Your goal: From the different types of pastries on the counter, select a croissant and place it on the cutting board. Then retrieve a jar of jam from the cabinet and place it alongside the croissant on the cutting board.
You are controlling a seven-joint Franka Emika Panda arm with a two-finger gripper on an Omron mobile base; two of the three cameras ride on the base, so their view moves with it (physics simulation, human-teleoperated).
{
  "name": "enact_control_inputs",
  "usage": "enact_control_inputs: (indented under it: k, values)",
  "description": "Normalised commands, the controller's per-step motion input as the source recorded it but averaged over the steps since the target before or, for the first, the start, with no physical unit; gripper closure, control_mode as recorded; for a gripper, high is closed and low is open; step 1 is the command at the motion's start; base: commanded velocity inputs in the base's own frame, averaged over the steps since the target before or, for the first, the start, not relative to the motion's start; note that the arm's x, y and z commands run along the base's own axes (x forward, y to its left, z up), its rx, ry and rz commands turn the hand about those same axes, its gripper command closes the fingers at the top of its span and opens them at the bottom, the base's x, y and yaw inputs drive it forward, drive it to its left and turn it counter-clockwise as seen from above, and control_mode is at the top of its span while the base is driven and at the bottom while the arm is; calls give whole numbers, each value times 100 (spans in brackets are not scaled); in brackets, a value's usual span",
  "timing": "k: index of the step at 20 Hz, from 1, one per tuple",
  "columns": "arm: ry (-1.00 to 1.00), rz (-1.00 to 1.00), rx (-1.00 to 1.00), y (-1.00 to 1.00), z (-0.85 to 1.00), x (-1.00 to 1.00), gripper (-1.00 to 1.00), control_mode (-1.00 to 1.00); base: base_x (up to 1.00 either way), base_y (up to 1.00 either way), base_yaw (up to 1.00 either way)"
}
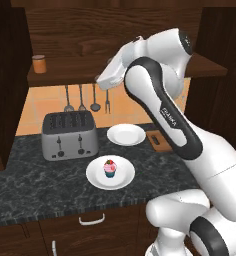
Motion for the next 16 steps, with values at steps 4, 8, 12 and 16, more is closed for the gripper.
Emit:
enact_control_inputs:
  k: [4,8,12,16]
  values:
    - [26,0,0,0,35,81,-100,-100,0,0,0]
    - [0,-2,0,-2,-5,47,-100,-100,0,0,0]
    - [0,-7,0,2,-16,96,-100,-100,0,0,0]
    - [0,-2,0,11,-5,11,-100,-100,0,0,0]
